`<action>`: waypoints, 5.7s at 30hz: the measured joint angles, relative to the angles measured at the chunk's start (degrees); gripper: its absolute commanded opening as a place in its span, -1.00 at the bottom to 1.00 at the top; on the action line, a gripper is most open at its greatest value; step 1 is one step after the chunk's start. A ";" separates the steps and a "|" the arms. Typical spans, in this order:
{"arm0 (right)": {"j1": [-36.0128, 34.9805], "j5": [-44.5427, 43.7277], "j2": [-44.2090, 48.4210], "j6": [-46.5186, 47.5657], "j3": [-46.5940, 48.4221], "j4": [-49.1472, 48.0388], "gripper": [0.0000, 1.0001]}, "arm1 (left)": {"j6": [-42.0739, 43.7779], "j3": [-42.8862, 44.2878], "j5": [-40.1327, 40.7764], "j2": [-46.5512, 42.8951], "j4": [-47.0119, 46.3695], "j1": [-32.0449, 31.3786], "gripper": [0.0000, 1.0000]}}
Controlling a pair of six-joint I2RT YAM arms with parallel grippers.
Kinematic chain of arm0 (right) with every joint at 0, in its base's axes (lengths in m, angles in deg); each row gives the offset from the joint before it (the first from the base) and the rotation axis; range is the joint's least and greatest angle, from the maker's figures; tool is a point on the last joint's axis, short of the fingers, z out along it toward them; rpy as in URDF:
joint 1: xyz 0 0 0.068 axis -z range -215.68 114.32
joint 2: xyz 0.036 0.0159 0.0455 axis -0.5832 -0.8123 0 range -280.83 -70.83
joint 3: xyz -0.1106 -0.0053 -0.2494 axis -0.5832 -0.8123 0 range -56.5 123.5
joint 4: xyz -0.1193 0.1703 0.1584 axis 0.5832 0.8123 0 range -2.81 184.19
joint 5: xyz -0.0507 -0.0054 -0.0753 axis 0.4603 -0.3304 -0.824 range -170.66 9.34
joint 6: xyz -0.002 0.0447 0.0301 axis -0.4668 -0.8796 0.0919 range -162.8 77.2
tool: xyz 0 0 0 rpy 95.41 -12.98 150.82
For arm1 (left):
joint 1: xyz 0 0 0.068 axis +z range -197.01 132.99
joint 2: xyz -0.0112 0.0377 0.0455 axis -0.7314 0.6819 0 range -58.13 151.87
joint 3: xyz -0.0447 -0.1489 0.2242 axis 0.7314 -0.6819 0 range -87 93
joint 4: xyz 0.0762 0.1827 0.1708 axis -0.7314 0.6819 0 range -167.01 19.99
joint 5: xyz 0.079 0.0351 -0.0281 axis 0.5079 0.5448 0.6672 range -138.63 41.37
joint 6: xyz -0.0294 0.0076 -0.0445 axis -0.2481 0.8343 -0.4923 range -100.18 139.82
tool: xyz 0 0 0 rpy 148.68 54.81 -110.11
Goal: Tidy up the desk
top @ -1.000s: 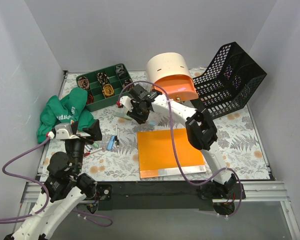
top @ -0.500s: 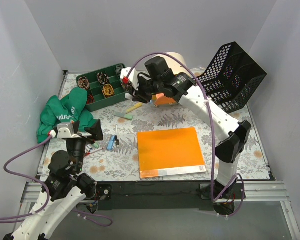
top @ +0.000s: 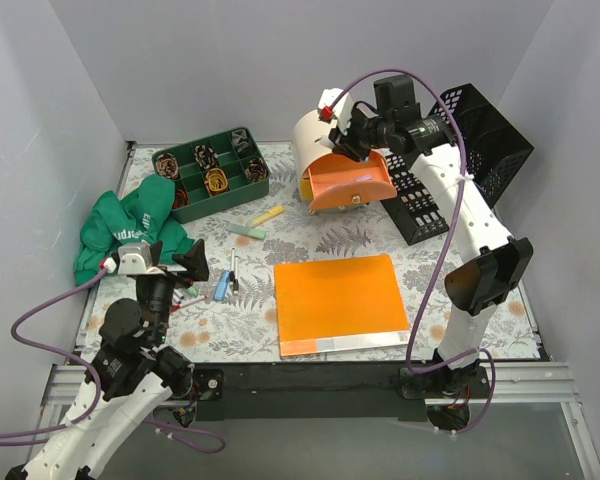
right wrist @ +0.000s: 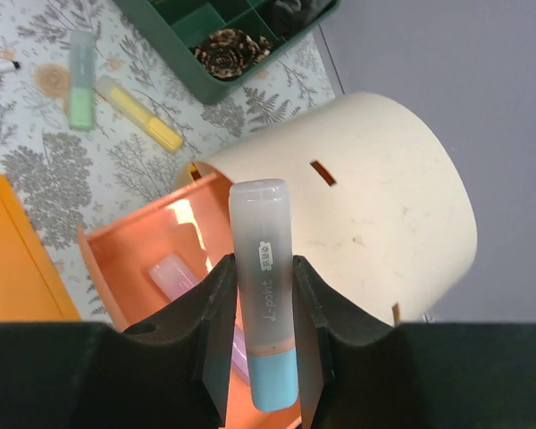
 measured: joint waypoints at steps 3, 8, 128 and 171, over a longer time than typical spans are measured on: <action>3.02 1.95 0.07 2.12 -0.72 -0.09 -0.85 | -0.02 0.00 -0.28 0.17 0.00 0.00 0.97; 5.62 4.66 0.35 4.61 -5.44 -0.04 -0.53 | -0.39 0.00 -1.46 1.09 0.00 0.00 0.96; 20.63 20.92 51.23 -21.49 -66.58 -27.54 0.62 | -56.78 53.48 -17.86 104.61 35.12 18.27 -1.00; 22.14 18.60 51.45 -19.93 -66.58 -27.52 0.62 | 13.03 73.42 -54.93 99.41 -2.89 0.26 -0.30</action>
